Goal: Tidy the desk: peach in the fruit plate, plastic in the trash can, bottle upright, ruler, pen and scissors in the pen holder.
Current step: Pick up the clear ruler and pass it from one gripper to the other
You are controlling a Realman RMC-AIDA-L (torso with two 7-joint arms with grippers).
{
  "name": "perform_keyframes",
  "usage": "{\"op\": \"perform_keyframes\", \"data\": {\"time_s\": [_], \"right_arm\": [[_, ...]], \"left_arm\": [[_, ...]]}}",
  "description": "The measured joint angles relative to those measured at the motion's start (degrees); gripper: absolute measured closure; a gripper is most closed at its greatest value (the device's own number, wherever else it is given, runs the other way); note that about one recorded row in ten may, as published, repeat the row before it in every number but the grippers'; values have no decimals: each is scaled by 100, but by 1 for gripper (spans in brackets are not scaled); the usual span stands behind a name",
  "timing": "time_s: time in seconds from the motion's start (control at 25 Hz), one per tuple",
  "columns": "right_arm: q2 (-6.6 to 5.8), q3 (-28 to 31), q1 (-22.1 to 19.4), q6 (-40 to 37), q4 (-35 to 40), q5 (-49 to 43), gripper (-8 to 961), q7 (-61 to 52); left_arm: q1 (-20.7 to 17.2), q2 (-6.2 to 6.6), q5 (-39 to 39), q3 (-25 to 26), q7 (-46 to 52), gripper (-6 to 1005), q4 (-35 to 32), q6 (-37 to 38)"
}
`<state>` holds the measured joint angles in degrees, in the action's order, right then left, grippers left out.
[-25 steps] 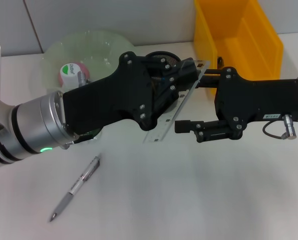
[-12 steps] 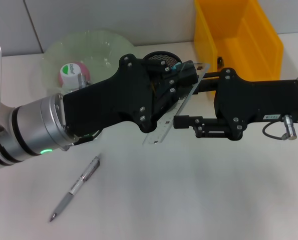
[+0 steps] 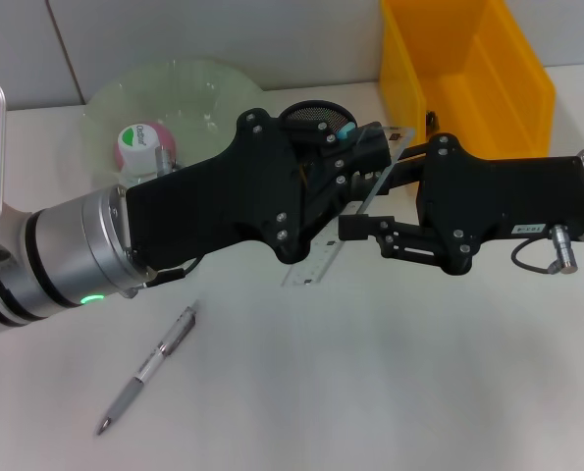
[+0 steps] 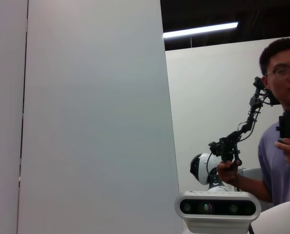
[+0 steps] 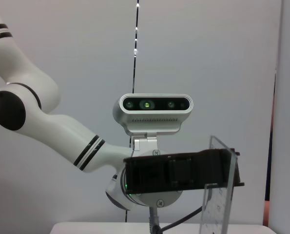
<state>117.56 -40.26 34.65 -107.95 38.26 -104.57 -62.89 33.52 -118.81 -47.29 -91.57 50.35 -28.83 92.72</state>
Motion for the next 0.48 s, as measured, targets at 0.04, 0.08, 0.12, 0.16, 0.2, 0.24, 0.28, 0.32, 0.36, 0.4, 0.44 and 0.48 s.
{"op": "perform_keyframes", "data": {"time_s": [0.04, 0.08, 0.12, 0.16, 0.2, 0.24, 0.28, 0.32, 0.36, 0.4, 0.44, 0.48], "right_arm": [[6, -1, 4, 3, -2, -1, 580, 0], [13, -3, 10, 5, -3, -2, 604, 0], [21, -6, 20, 5, -3, -2, 611, -1], [28, -7, 27, 6, -3, -3, 619, -1], [37, -7, 39, 7, -4, -3, 626, -2], [41, -7, 50, 8, -12, -5, 634, -2], [44, -8, 61, 9, -21, -7, 641, -1], [50, -11, 76, 10, -34, -9, 642, 0], [52, -13, 82, 10, -43, -10, 643, 0], [54, -22, 88, 11, -46, -10, 644, 2], [56, -33, 87, 11, -46, -10, 645, 10], [57, -48, 88, 11, -47, -10, 647, 16]], "left_arm": [[0, 0, 0, 0, 1, 934, 0, 0], [1, -1, 1, 0, 1, 934, 0, 1], [2, -2, 0, 0, 1, 933, 0, 1], [2, -2, 1, 0, 1, 933, 1, 1], [3, -2, 1, -1, 1, 933, 0, 1], [3, -2, 1, 0, 1, 933, 0, 3], [3, -2, 1, 0, 1, 932, 0, 5], [3, -2, 1, 0, 1, 932, 0, 5], [5, -2, 1, -1, 1, 932, 0, 10], [5, -2, 1, 0, 1, 932, 0, 10], [5, -2, 1, 0, 1, 931, 0, 11], [5, -2, 1, 0, 1, 931, 0, 11]]}}
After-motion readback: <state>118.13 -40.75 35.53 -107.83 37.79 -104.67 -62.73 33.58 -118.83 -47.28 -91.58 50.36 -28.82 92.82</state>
